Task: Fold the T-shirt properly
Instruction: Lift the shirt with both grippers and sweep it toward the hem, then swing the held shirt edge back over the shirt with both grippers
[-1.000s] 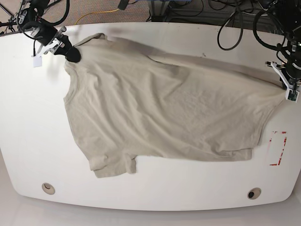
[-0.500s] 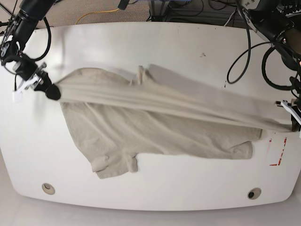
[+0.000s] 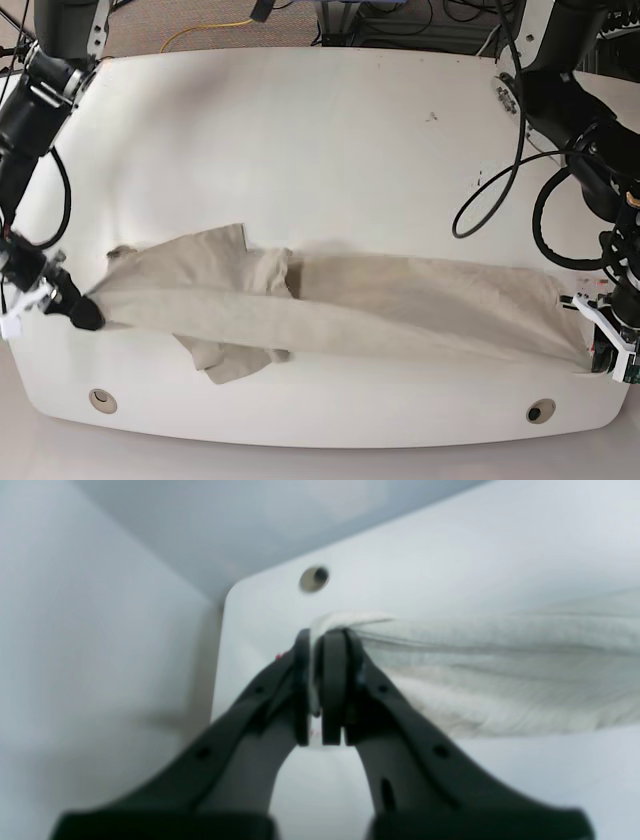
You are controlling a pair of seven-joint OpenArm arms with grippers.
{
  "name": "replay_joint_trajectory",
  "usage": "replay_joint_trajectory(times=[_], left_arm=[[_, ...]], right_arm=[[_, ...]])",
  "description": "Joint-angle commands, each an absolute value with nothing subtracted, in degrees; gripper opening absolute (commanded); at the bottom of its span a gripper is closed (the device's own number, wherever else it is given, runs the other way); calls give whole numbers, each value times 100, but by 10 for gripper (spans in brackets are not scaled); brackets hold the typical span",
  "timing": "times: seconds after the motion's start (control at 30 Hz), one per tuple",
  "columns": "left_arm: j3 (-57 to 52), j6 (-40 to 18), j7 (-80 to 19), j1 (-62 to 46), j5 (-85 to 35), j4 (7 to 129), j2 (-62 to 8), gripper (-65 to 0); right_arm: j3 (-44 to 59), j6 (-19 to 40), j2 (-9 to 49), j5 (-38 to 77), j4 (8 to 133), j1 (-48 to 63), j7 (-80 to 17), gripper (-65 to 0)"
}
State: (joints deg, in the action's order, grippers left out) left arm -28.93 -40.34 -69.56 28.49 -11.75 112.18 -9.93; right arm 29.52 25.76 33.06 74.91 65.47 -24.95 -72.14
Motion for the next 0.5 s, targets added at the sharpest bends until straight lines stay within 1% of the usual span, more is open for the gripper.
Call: replay_joint_trajectory(times=[0.0, 0.1, 0.2, 0.33, 0.47], left_arm=[[-2888, -4000, -6800, 3371, -1226, 11266, -1015, -650], [-2774, -4000, -6800, 3714, -1226, 11231, -927, -650], [-2659, -3987, -6809, 4075, -1226, 11213, -936, -650], [-2651, -3881, -6809, 4760, -1226, 10985, -936, -650], [-2651, -3873, -6818, 5508, -1226, 10730, -1130, -650]], right_arm=[[2695, 2615, 3644, 7609, 6264, -3266, -7037, -650], [2334, 2615, 3732, 7609, 5965, -3943, -7011, -650], [1815, 2615, 4013, 7609, 5736, -4681, -7002, -650], [1297, 2615, 4101, 7609, 5385, -5604, -6993, -650], [734, 2615, 4321, 7609, 5349, -6431, -6993, -650]])
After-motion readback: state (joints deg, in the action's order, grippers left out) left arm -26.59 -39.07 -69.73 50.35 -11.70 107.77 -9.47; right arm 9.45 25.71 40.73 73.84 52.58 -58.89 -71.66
